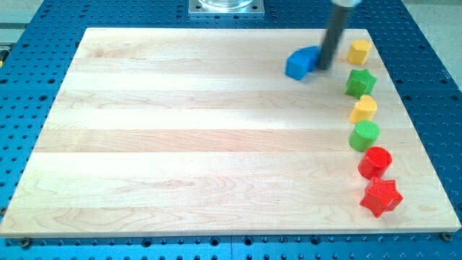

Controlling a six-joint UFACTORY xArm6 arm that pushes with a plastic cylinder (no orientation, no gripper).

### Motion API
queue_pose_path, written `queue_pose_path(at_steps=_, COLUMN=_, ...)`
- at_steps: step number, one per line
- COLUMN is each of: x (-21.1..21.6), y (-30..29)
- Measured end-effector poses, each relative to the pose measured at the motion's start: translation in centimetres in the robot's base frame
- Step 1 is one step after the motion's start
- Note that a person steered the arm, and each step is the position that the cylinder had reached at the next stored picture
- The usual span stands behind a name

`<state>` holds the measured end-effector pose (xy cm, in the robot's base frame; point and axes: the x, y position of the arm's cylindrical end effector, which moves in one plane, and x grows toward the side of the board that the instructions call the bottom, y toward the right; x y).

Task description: Slide the blue cube to the left of the blue triangle

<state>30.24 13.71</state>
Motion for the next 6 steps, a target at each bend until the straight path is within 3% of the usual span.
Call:
queue_pose_path(at_steps=2, x=1.6, y=1.5)
queue_pose_path(at_steps=3, x=4.5, y=-1.7)
queue_pose_path(at_steps=4, x=1.9, y=-7.5)
queue_pose_path(at_steps=5, x=1.8, y=-8.6)
queue_pose_path(at_steps=6, x=1.3, y=-2.4)
